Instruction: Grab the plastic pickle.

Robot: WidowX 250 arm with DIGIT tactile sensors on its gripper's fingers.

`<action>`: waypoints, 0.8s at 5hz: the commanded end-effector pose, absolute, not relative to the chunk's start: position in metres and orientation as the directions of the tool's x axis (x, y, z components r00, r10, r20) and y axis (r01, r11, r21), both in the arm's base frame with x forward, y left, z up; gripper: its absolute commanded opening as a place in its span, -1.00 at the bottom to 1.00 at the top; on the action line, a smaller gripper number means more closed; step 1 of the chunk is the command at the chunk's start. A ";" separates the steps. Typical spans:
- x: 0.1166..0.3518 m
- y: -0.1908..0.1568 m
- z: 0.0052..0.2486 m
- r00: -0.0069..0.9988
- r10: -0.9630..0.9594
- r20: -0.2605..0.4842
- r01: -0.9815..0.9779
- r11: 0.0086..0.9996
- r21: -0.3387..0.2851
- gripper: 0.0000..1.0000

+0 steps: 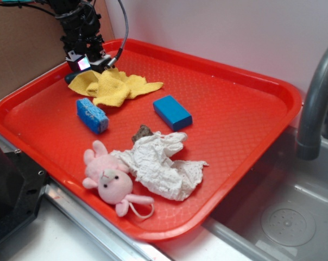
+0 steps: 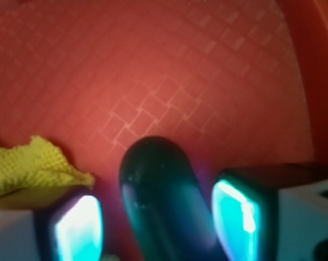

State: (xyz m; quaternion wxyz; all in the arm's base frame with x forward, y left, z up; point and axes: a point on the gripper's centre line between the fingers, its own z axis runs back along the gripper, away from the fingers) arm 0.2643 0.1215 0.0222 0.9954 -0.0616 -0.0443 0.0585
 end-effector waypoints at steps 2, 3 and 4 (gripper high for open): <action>0.245 0.127 0.083 0.959 0.215 0.186 -0.191 0.972 -0.138 -1.00; 0.219 0.110 0.132 0.927 0.270 0.261 -0.276 0.961 -0.015 -1.00; 0.209 0.090 0.182 0.902 0.314 0.295 -0.318 0.947 -0.037 -1.00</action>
